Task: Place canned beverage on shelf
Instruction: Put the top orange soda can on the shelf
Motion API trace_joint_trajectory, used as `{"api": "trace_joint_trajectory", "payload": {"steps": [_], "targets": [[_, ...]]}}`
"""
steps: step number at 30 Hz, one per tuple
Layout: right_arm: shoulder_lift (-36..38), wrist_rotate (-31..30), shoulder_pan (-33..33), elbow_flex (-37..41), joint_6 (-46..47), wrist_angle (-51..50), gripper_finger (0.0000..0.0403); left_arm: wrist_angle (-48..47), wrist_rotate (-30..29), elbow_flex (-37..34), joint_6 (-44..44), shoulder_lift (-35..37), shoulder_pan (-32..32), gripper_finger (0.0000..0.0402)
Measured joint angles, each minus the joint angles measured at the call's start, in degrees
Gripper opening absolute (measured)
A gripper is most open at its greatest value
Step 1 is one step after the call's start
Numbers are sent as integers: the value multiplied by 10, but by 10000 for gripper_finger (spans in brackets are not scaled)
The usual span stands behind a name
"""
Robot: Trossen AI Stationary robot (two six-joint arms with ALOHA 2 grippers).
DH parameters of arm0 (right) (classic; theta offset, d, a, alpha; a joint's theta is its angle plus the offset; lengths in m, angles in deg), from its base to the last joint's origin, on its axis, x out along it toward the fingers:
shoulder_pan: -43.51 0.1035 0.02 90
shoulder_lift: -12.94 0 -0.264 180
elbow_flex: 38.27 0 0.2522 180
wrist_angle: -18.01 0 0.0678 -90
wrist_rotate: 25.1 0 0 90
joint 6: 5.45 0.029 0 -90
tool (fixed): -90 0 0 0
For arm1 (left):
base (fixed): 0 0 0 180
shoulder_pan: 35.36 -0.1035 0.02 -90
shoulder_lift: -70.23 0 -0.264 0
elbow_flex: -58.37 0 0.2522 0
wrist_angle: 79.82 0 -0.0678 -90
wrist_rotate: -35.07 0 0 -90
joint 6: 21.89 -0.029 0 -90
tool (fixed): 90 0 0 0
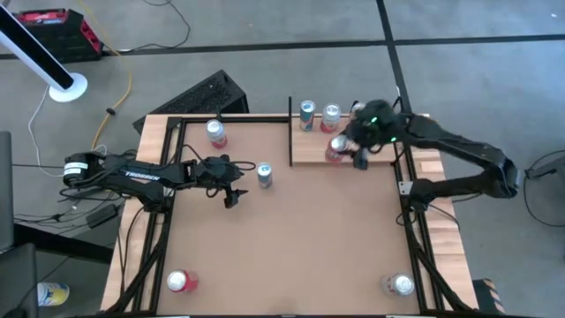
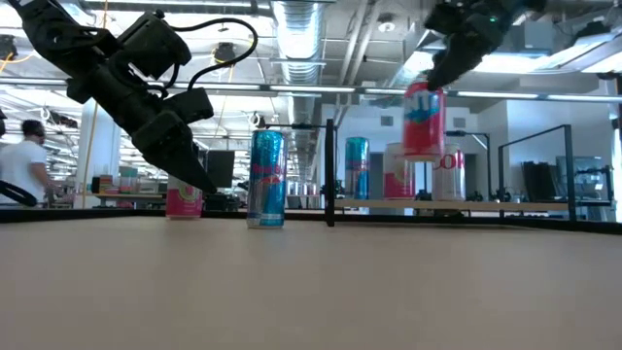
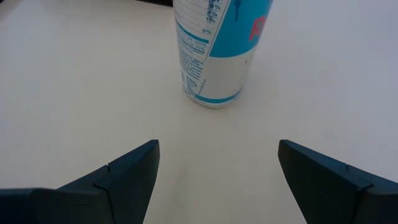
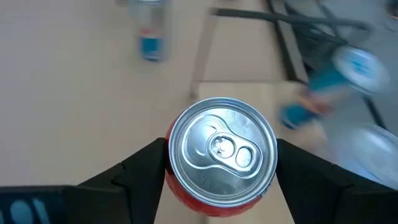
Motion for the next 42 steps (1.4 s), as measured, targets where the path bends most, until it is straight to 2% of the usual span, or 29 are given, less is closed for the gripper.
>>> {"api": "trace_joint_trajectory", "payload": {"steps": [4, 10, 14, 17, 22, 29, 35, 42], "targets": [[29, 7, -91, -1, -14, -30, 291, 0, 0, 0, 2, 0, 0, 314], [33, 80, -221, -1, -35, -89, 289, 1, 0, 0, 3, 0, 0, 314], [35, 108, -282, 8, -44, -103, 289, 1, 0, 0, 2, 0, 0, 314], [52, 117, -315, 44, -51, -83, 289, 1, 0, 0, 2, 0, 0, 314], [79, 107, -337, 88, -48, -33, 289, 1, 0, 0, 3, 0, 0, 314], [88, 94, -345, 90, -46, -55, 290, 1, 0, 0, 4, 0, 0, 314], [95, 86, -362, 130, -46, -33, 290, 1, 0, 0, 4, 0, 0, 314], [106, 73, -366, 132, -41, -28, 291, 0, 0, 0, 4, 0, 0, 314]]}}
